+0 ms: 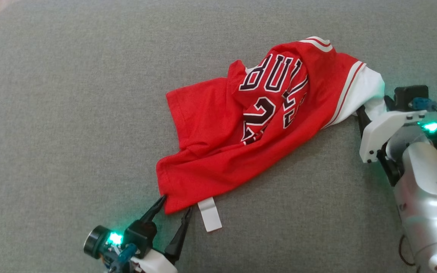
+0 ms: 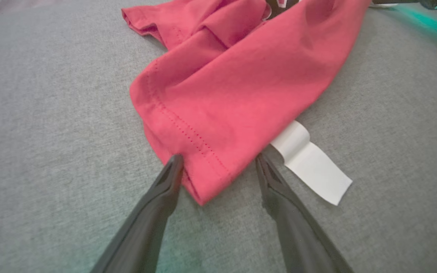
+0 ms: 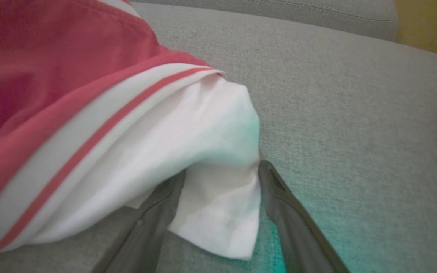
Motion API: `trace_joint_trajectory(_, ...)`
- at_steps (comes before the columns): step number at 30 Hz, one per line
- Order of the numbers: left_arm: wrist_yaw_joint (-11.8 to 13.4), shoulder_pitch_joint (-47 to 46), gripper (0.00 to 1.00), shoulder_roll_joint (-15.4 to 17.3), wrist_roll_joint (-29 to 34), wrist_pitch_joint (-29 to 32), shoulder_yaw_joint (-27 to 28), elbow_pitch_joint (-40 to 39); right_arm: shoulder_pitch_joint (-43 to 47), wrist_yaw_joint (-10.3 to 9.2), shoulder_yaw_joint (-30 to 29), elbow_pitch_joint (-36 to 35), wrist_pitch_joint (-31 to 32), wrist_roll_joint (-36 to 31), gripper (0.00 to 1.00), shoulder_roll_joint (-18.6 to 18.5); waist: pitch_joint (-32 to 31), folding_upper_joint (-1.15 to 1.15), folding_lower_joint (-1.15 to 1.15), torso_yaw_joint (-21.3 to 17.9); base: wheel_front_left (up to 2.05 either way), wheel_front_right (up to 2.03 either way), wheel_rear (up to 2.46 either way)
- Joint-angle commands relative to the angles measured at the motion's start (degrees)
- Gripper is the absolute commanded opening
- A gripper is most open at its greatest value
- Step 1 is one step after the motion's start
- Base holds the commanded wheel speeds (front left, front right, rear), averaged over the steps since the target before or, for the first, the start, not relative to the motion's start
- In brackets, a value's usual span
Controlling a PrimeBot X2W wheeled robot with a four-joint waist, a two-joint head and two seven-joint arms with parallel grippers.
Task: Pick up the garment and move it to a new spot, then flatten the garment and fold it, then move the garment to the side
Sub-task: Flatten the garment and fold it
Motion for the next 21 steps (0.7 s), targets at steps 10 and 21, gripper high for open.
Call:
trace_joint_trajectory(10,-0.12,-1.42,1.0,1.56,-0.71,0.52,0.89,-0.55,-1.88,-0.04,-0.64,5.46,-1.63,-1.86,1.0,0.41,-0.05,0.0,0.0,-1.04,0.0,0.0,0.0)
trace_joint_trajectory(21,0.63,-3.44,0.0,2.63,-1.12,2.5,1.32,3.49,-3.76,-0.04,-0.44,10.19,-2.71,1.42,0.0,2.67,-0.17,0.0,0.0,-1.65,0.0,0.0,0.0)
